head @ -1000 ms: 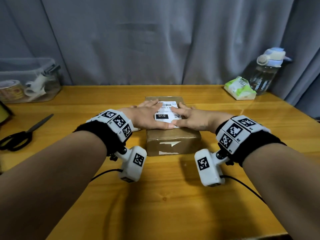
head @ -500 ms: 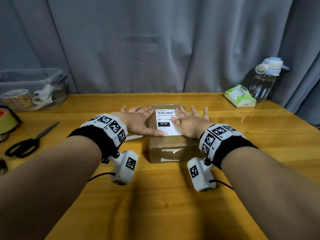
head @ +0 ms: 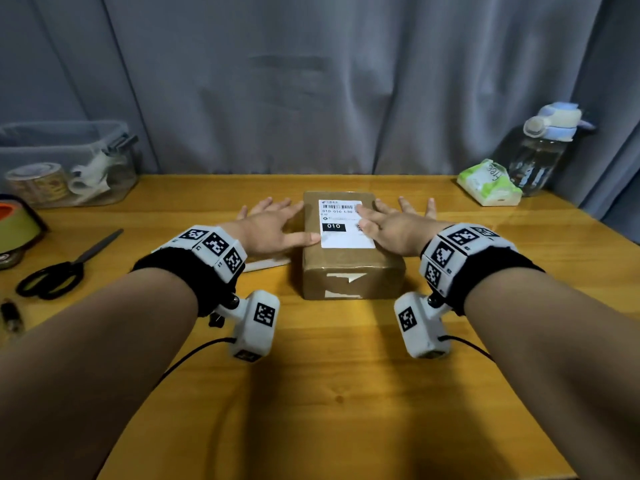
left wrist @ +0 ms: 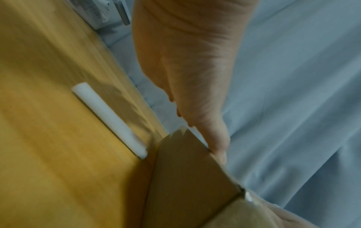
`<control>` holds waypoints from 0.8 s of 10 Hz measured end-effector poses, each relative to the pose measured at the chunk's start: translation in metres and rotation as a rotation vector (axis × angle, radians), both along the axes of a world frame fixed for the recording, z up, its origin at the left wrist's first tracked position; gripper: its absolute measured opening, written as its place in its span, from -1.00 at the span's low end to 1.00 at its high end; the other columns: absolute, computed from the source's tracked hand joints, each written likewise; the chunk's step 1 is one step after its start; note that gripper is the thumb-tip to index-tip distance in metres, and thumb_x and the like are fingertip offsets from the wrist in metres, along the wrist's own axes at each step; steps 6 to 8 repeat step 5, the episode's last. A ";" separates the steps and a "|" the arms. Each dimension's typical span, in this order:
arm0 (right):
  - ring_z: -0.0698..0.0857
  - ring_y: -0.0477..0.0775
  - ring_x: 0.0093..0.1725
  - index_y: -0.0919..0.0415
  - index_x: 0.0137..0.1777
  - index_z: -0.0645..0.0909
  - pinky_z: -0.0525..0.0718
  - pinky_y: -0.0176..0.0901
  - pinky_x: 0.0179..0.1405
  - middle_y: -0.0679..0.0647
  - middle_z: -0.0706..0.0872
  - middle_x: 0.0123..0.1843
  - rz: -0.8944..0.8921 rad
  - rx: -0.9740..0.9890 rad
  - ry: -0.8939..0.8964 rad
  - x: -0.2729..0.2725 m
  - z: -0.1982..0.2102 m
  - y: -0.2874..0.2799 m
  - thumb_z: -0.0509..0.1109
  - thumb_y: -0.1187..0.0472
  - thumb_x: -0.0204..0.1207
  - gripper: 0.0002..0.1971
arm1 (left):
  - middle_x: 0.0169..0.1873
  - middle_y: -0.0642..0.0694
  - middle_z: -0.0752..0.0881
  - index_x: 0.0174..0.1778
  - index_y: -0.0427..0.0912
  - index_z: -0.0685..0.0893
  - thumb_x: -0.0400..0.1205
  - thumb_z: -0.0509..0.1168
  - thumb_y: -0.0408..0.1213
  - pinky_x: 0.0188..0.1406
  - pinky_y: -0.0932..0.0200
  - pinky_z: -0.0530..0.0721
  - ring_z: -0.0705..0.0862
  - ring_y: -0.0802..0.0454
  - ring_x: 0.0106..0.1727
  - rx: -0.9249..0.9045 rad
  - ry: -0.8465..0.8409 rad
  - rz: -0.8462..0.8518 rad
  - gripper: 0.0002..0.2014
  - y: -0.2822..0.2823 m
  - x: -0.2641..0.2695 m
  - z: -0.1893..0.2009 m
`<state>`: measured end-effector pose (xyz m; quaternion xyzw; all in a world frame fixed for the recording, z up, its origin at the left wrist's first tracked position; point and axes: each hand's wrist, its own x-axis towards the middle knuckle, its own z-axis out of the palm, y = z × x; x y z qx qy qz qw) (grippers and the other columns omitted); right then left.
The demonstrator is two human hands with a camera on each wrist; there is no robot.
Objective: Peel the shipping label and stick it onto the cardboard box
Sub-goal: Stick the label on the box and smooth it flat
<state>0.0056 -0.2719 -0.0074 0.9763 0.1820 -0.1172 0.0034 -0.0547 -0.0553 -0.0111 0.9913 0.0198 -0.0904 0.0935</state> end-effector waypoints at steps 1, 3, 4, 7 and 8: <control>-0.23 0.21 0.70 -0.30 0.62 -0.07 -0.38 0.55 0.51 -0.13 -0.12 0.73 0.002 -0.011 -0.006 0.013 0.005 0.009 -0.24 -0.27 0.63 -0.46 | 0.68 0.02 0.08 0.60 0.25 0.16 0.54 0.03 0.36 0.62 -0.26 -0.11 -0.04 -0.14 0.69 0.027 -0.080 0.042 -0.31 0.006 0.012 0.001; -0.12 0.26 0.70 -0.19 0.61 0.09 -0.26 0.54 0.54 -0.04 0.04 0.73 0.010 0.049 -0.002 0.024 0.009 0.018 -0.07 -0.20 0.64 -0.47 | 0.61 -0.01 0.29 0.52 0.16 0.38 0.60 0.08 0.23 0.57 -0.21 0.06 0.11 -0.14 0.65 0.061 -0.184 0.041 -0.44 0.009 0.020 0.009; 0.21 0.27 0.63 -0.02 0.50 0.36 0.02 0.47 0.59 0.07 0.43 0.58 0.020 0.119 -0.082 0.025 0.018 0.021 0.13 -0.14 0.60 -0.51 | 0.56 -0.01 0.38 0.48 0.10 0.45 0.61 0.11 0.19 0.55 -0.15 0.13 0.17 -0.12 0.62 0.019 -0.254 0.060 -0.47 0.005 0.020 0.022; 0.37 0.26 0.56 0.05 0.54 0.33 0.24 0.33 0.58 0.09 0.48 0.54 0.033 0.225 -0.169 0.022 0.034 0.022 0.17 -0.11 0.59 -0.46 | 0.50 -0.04 0.48 0.43 0.07 0.51 0.61 0.14 0.15 0.52 -0.12 0.21 0.26 -0.16 0.58 0.017 -0.347 0.045 -0.51 -0.002 0.016 0.044; 0.37 0.26 0.56 0.05 0.54 0.33 0.24 0.33 0.58 0.09 0.48 0.54 0.033 0.225 -0.169 0.022 0.034 0.022 0.17 -0.11 0.59 -0.46 | 0.50 -0.04 0.48 0.43 0.07 0.51 0.61 0.14 0.15 0.52 -0.12 0.21 0.26 -0.16 0.58 0.017 -0.347 0.045 -0.51 -0.002 0.016 0.044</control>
